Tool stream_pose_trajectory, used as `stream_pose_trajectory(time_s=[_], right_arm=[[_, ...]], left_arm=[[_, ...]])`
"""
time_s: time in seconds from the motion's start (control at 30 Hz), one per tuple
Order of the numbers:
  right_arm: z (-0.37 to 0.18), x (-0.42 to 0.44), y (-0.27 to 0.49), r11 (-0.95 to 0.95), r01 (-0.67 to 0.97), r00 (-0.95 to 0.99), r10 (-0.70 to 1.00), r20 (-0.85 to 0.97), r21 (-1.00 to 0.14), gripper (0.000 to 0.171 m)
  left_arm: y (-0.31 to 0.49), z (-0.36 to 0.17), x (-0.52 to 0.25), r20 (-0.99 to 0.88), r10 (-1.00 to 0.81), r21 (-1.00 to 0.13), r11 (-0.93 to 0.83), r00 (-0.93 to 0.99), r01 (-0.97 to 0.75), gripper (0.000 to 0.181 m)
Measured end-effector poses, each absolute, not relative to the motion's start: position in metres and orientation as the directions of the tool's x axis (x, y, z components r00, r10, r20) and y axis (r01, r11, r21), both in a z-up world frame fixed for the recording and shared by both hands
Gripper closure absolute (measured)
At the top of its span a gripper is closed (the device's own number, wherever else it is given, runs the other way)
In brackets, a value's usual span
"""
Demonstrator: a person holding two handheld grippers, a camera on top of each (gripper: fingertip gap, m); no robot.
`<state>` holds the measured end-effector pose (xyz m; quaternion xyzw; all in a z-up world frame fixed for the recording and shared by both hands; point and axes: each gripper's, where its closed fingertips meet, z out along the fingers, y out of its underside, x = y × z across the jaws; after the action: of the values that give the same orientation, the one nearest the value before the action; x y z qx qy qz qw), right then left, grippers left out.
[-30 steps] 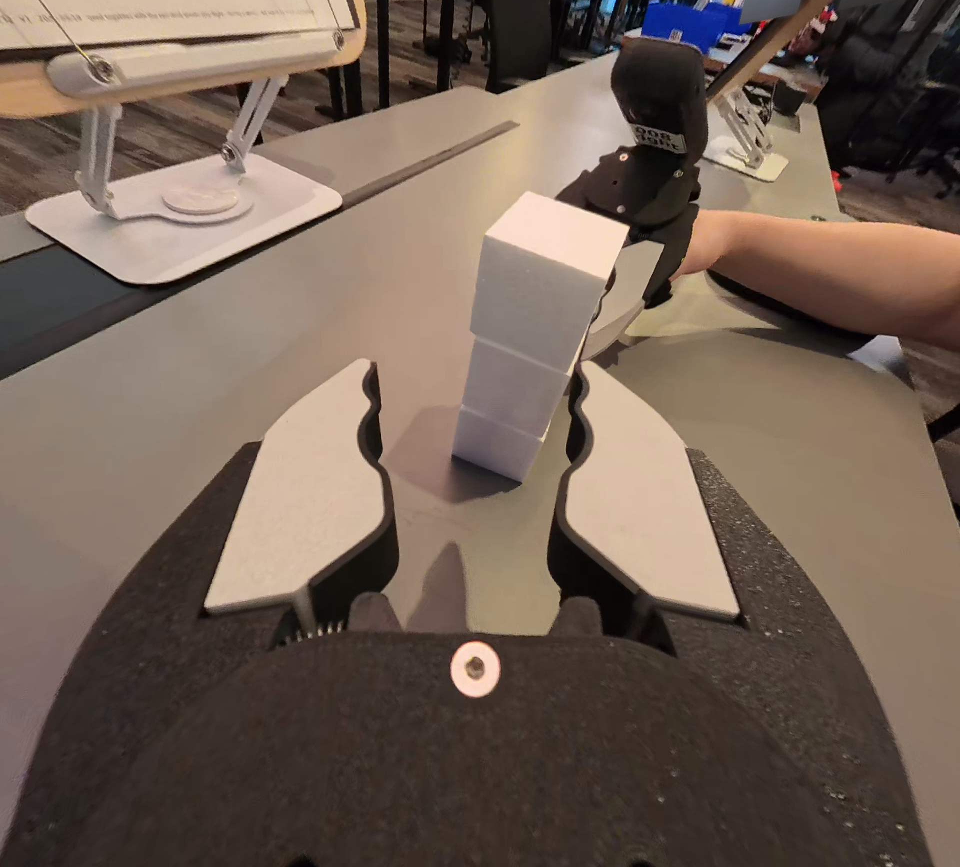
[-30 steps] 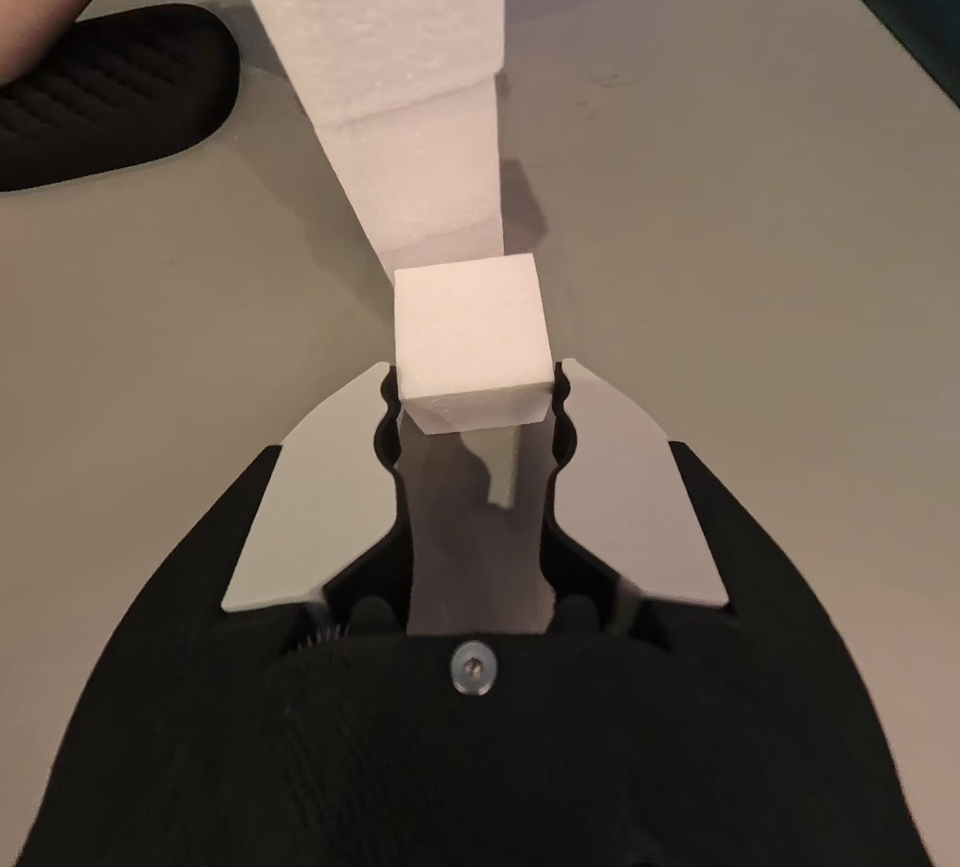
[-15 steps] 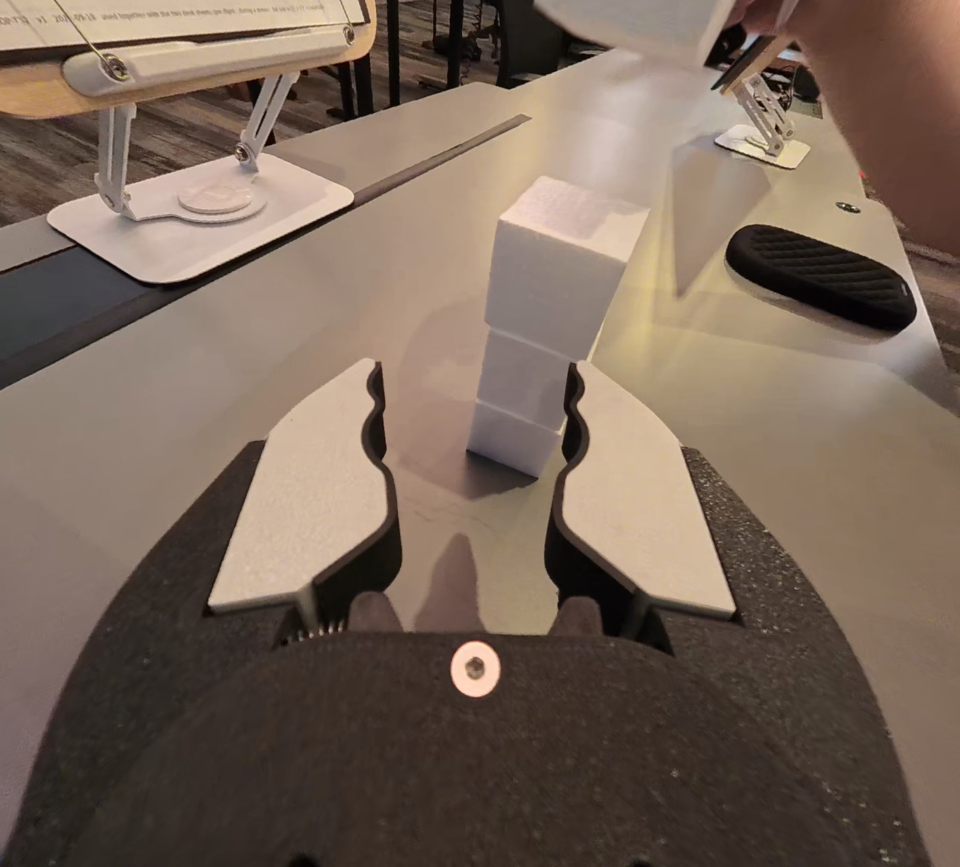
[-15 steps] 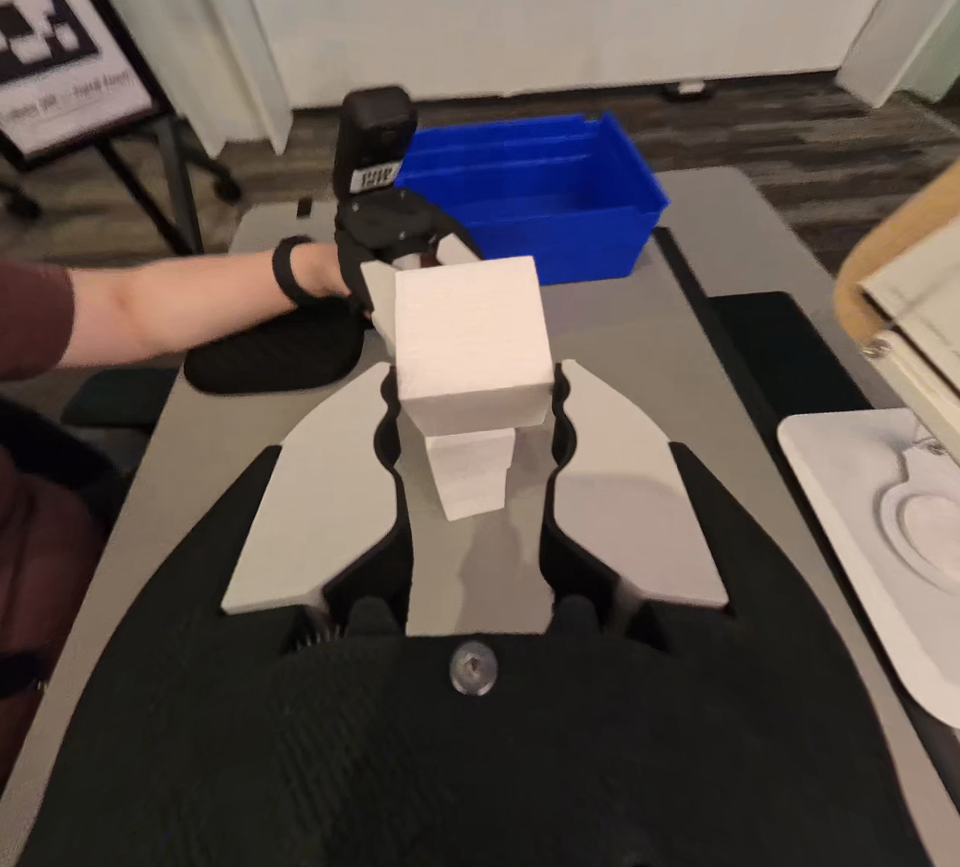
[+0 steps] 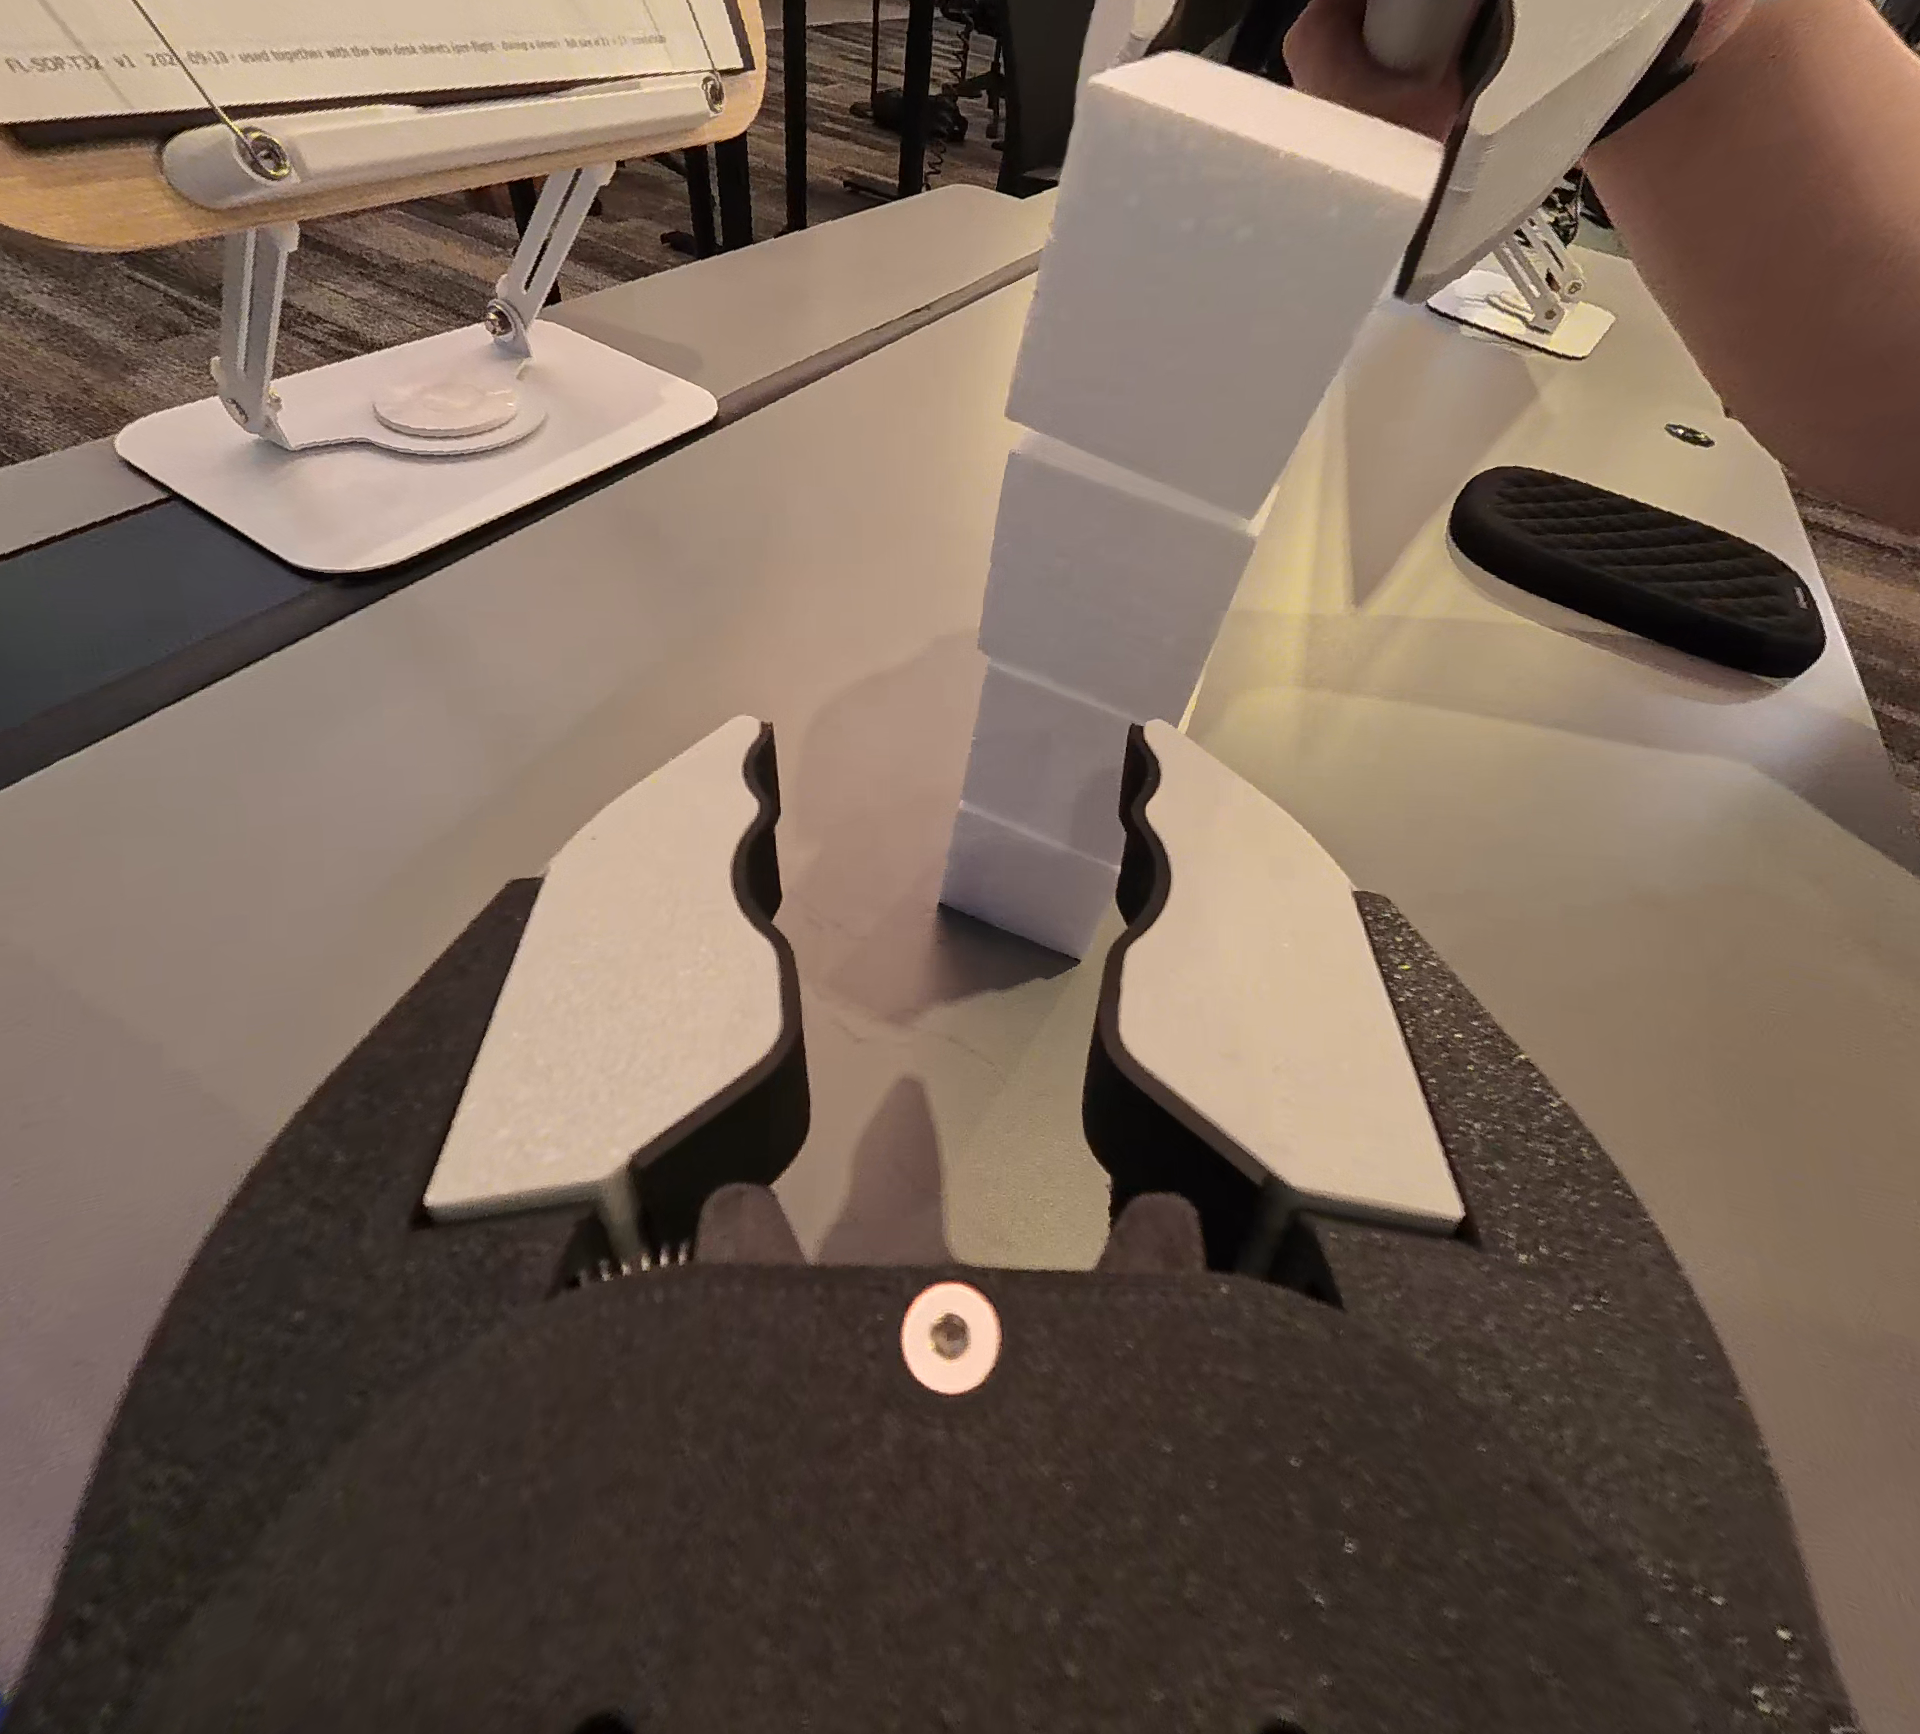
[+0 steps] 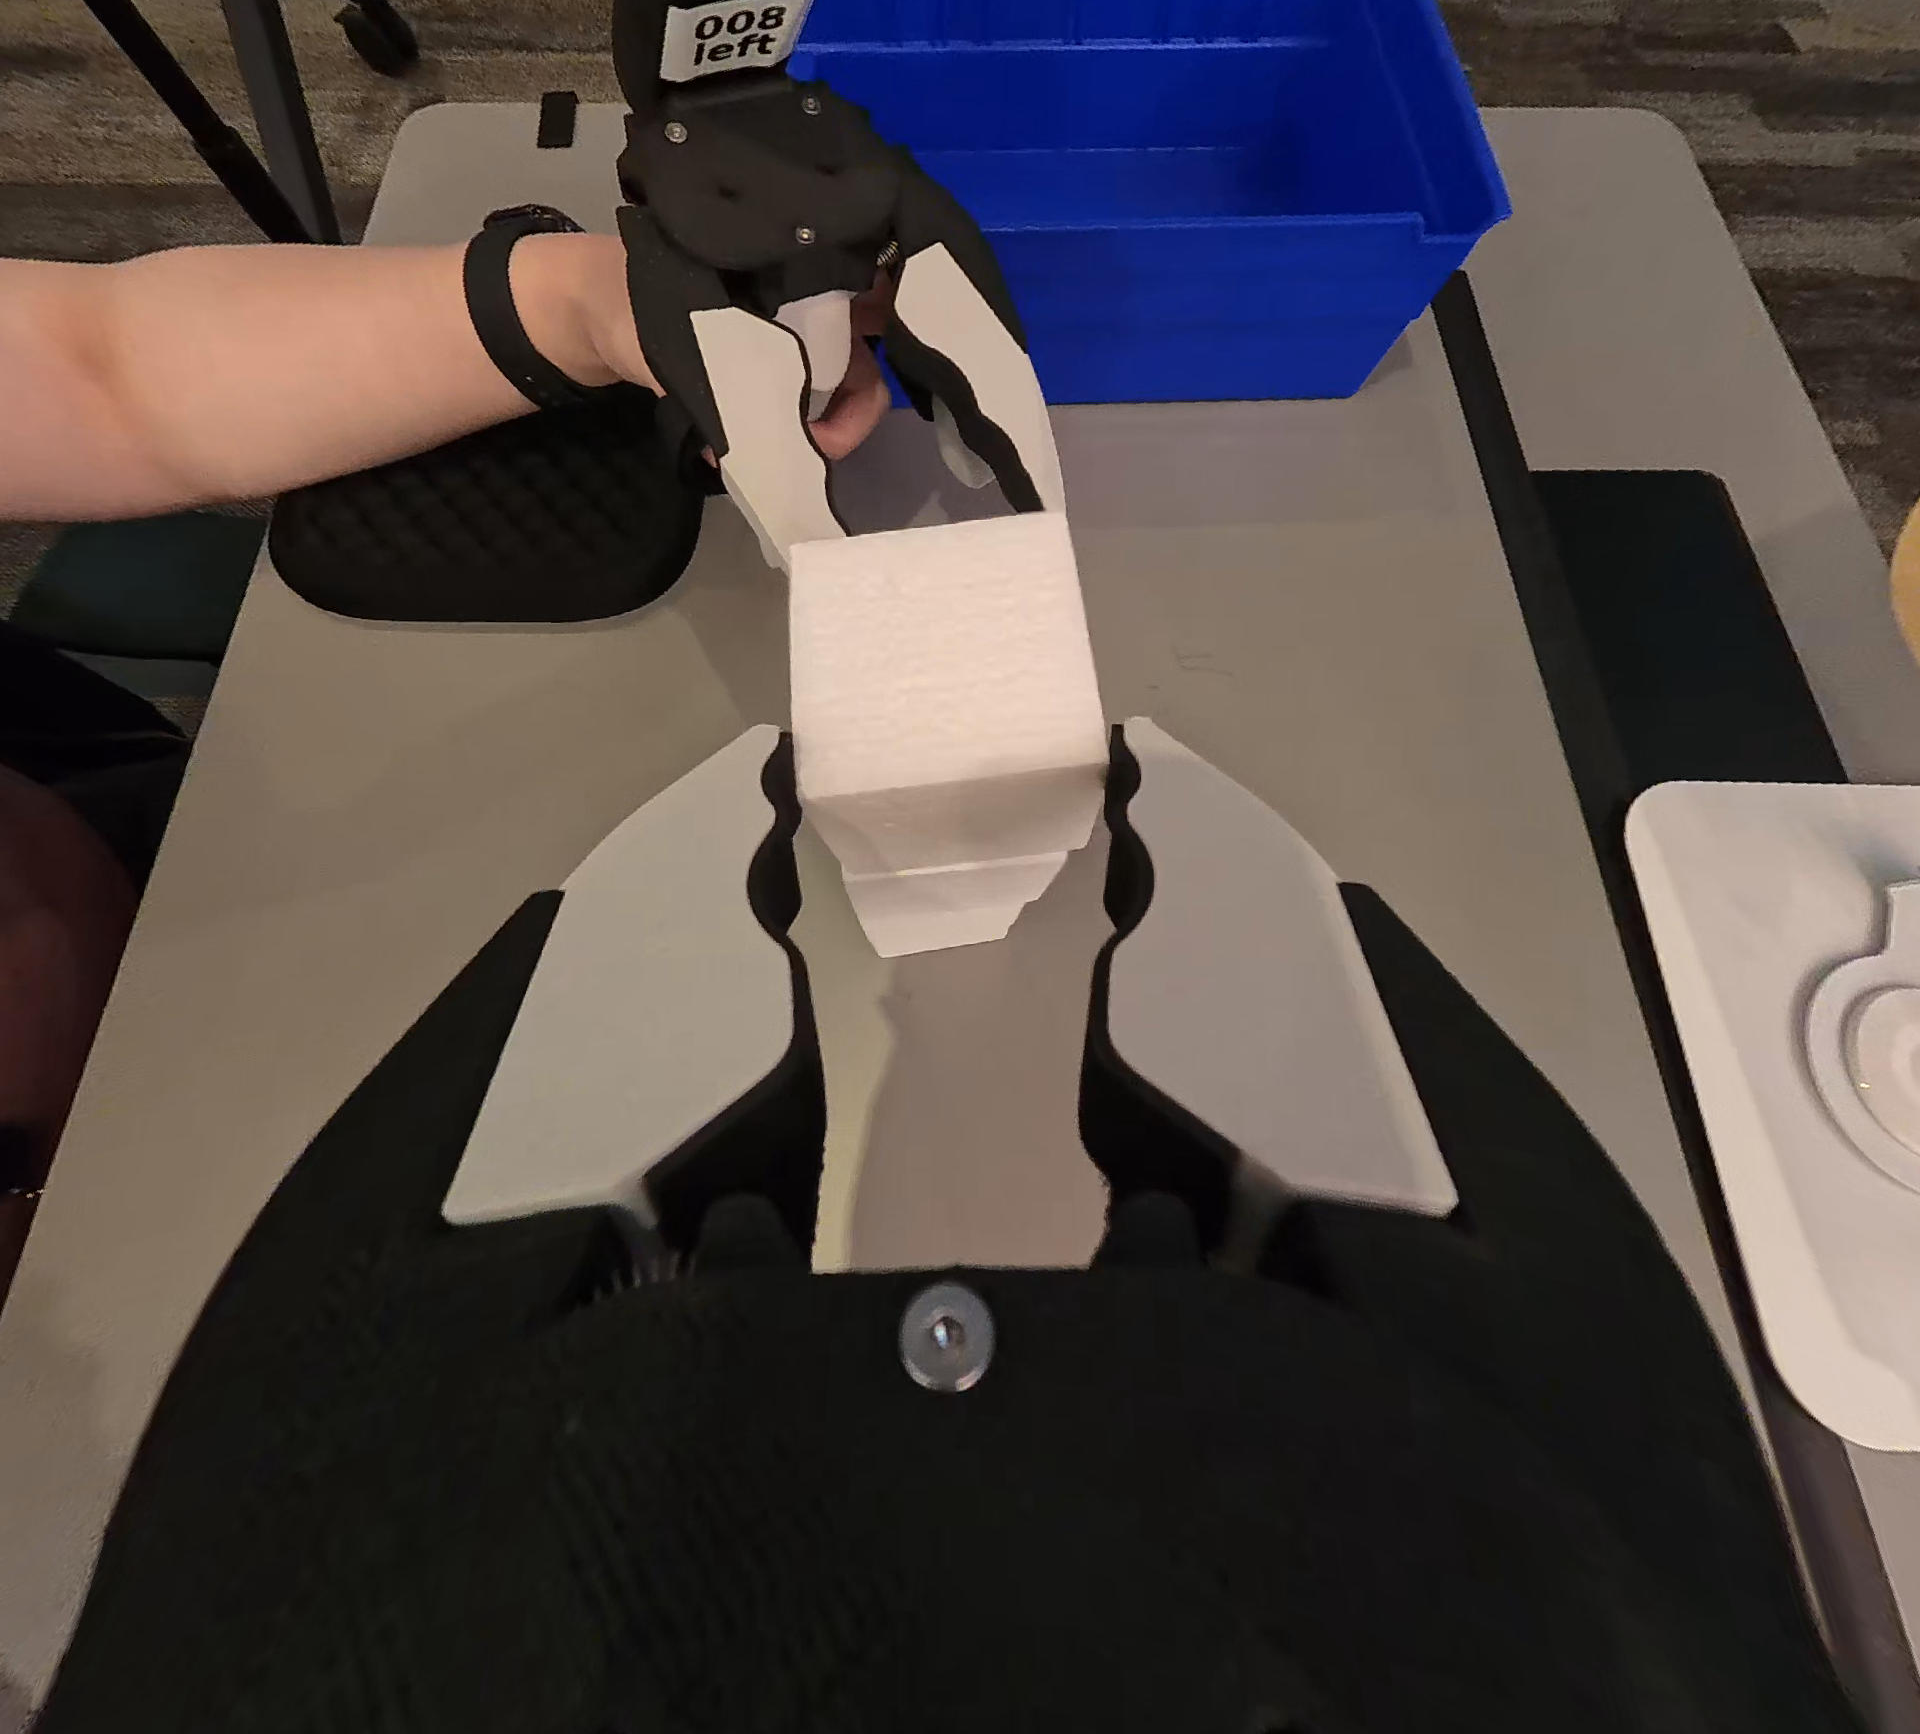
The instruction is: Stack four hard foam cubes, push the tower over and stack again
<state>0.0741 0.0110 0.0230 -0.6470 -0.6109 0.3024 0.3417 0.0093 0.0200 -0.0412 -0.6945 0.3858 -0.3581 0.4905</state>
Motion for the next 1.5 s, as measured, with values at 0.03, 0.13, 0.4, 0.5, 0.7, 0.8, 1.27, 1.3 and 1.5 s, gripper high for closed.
stream_pose_trajectory(time_s=[0.03, 0.13, 0.4, 0.5, 0.7, 0.8, 1.27, 1.3, 1.5], right_arm=[[0.022, 0.074, 0.011, -0.022, 0.584, 0.069, 0.997, 0.023, -0.811, 0.113], [0.021, 0.072, 0.010, -0.031, 0.570, 0.066, 0.998, 0.008, -0.821, 0.113], [0.025, 0.074, 0.007, -0.023, 0.528, 0.060, 0.998, 0.011, -0.849, 0.102], [0.033, 0.085, 0.004, 0.003, 0.485, 0.057, 0.998, 0.035, -0.875, 0.099], [0.017, 0.147, 0.009, -0.046, 0.391, 0.115, 0.993, -0.001, -0.919, 0.100], [-0.015, 0.196, 0.027, -0.149, 0.343, 0.214, 0.974, -0.077, -0.927, 0.101], [-0.051, 0.309, 0.077, -0.341, 0.074, 0.459, 0.846, -0.271, -0.937, 0.113], [-0.047, 0.306, 0.073, -0.334, 0.054, 0.429, 0.859, -0.281, -0.941, 0.113], [-0.033, 0.300, 0.068, -0.348, -0.049, 0.336, 0.877, -0.343, -0.936, 0.117]], left_arm=[[0.020, -0.042, 0.009, 0.118, -0.887, -0.957, -0.221, 0.447, -0.186, 0.118], [0.020, -0.043, 0.010, 0.116, -0.889, -0.956, -0.222, 0.444, -0.194, 0.120], [0.019, -0.048, 0.013, 0.113, -0.894, -0.951, -0.224, 0.434, -0.213, 0.123], [0.016, -0.052, 0.015, 0.100, -0.902, -0.946, -0.217, 0.420, -0.240, 0.129], [0.016, -0.066, 0.017, 0.075, -0.906, -0.927, -0.217, 0.416, -0.305, 0.155], [0.020, -0.078, 0.015, 0.056, -0.898, -0.900, -0.235, 0.437, -0.367, 0.181], [0.027, -0.117, 0.005, 0.079, -0.704, -0.673, -0.560, 0.706, -0.483, 0.181], [0.027, -0.119, 0.008, 0.036, -0.709, -0.658, -0.547, 0.705, -0.517, 0.181], [0.043, -0.089, 0.039, -0.211, -0.707, -0.619, -0.438, 0.675, -0.652, 0.181]])
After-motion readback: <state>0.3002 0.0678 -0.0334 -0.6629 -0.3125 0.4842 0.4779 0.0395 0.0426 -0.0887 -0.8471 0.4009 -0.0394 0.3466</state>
